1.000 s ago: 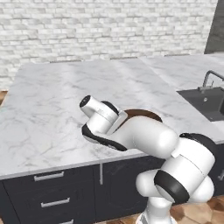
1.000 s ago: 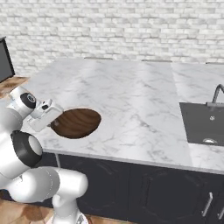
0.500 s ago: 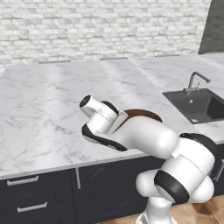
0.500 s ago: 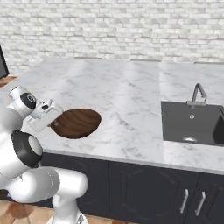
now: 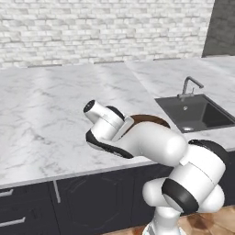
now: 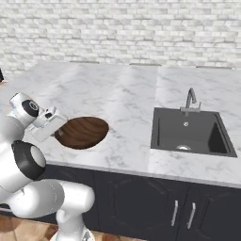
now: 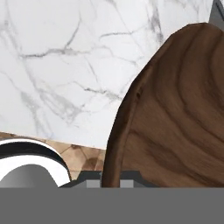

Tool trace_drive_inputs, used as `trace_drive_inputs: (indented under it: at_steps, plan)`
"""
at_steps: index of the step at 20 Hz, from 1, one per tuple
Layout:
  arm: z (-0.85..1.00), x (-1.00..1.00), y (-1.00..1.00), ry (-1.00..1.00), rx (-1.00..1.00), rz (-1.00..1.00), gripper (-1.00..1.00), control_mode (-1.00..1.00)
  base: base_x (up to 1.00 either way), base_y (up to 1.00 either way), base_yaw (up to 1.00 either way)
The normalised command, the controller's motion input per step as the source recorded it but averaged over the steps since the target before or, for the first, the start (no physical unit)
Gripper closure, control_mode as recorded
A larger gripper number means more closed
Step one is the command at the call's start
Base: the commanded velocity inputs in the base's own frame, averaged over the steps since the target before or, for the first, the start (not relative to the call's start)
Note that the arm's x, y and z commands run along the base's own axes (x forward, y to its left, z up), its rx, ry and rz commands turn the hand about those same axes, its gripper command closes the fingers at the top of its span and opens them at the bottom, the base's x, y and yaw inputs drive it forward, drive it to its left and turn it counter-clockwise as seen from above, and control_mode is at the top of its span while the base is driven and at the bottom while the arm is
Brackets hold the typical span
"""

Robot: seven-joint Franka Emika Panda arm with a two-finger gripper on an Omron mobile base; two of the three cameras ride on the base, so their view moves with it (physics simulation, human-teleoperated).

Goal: Place the two vegetables and bowl onto the tray for setting up a vegetable dip station.

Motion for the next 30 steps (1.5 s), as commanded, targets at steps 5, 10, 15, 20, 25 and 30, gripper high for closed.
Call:
trace_drive_inputs:
  at_steps: [5, 10, 15, 20, 25, 30]
  plan:
    - [0.0, 0.0, 0.0, 0.0, 0.0, 0.0, 1.0, 1.0, 0.19, -0.54, 0.0]
    - [0.0, 0.0, 0.0, 0.0, 0.0, 0.0, 1.0, 1.0, 0.19, -0.54, 0.0]
    - [0.0, 0.0, 0.0, 0.0, 0.0, 0.0, 1.0, 1.0, 0.18, -0.54, 0.0]
    - [0.0, 0.0, 0.0, 0.0, 0.0, 0.0, 1.0, 1.0, 0.18, -0.54, 0.0]
    - [0.0, 0.0, 0.0, 0.0, 0.0, 0.0, 1.0, 1.0, 0.18, -0.54, 0.0]
    - [0.0, 0.0, 0.0, 0.0, 0.0, 0.0, 1.0, 1.0, 0.19, -0.54, 0.0]
